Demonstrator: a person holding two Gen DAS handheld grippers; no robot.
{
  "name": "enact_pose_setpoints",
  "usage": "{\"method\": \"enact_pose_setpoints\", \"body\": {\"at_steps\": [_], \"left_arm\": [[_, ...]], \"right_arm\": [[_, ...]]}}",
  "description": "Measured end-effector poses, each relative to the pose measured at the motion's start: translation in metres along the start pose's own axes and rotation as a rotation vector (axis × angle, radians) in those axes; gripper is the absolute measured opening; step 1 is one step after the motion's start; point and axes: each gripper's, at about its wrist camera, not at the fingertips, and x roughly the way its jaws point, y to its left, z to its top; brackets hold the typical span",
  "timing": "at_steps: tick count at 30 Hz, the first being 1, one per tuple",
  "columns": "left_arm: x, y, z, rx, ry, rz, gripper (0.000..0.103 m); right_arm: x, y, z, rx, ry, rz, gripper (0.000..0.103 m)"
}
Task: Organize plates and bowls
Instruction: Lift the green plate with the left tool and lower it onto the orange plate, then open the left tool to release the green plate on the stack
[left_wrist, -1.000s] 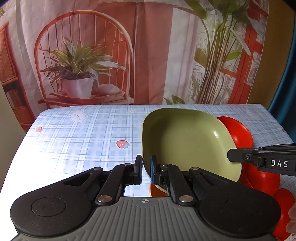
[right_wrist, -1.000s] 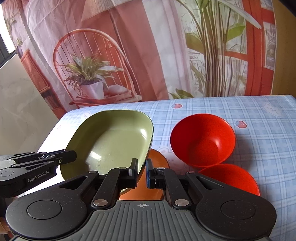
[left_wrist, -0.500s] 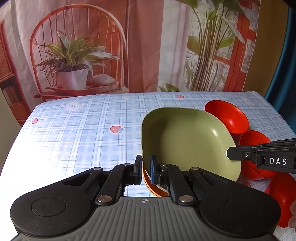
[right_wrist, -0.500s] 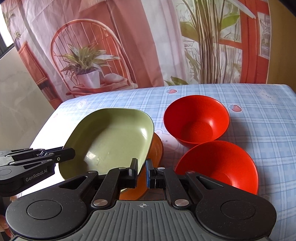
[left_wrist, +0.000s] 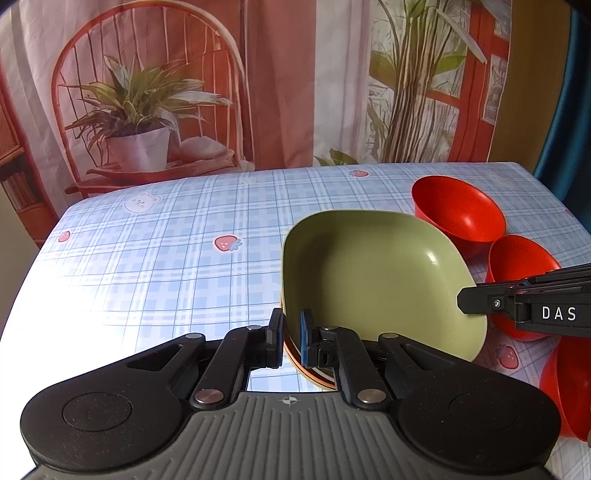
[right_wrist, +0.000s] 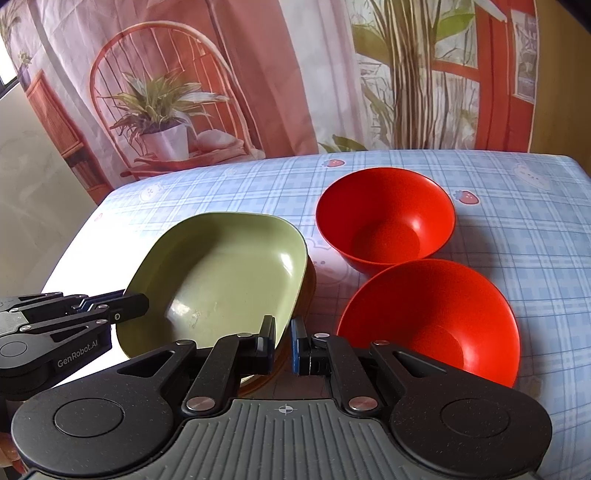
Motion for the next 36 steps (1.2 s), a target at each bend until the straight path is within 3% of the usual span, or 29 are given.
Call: {"method": "enact_pose_setpoints", "body": {"at_steps": [28,32,36], "left_arm": [[0.0026,-0.0017,-0.0025,0.004,-0.012,0.0,0.014],[0.0019,-0.0002,-0.002,-0.011,-0.012,-0.015,0.022],[-0.0054,0.0002,-0.0007,-0.017,-0.031,-0.017,0.046]], "right_arm": [[0.007,0.0029,-0.0045,-0.046,0.002,-0.031,0.012],[0.0058,0.0031,-0.0042,-0.049,0.0,-0.029,0.014],[-0.0001,0.008,-0.0053,-0.07,-0.016,-0.023,0.022]]}}
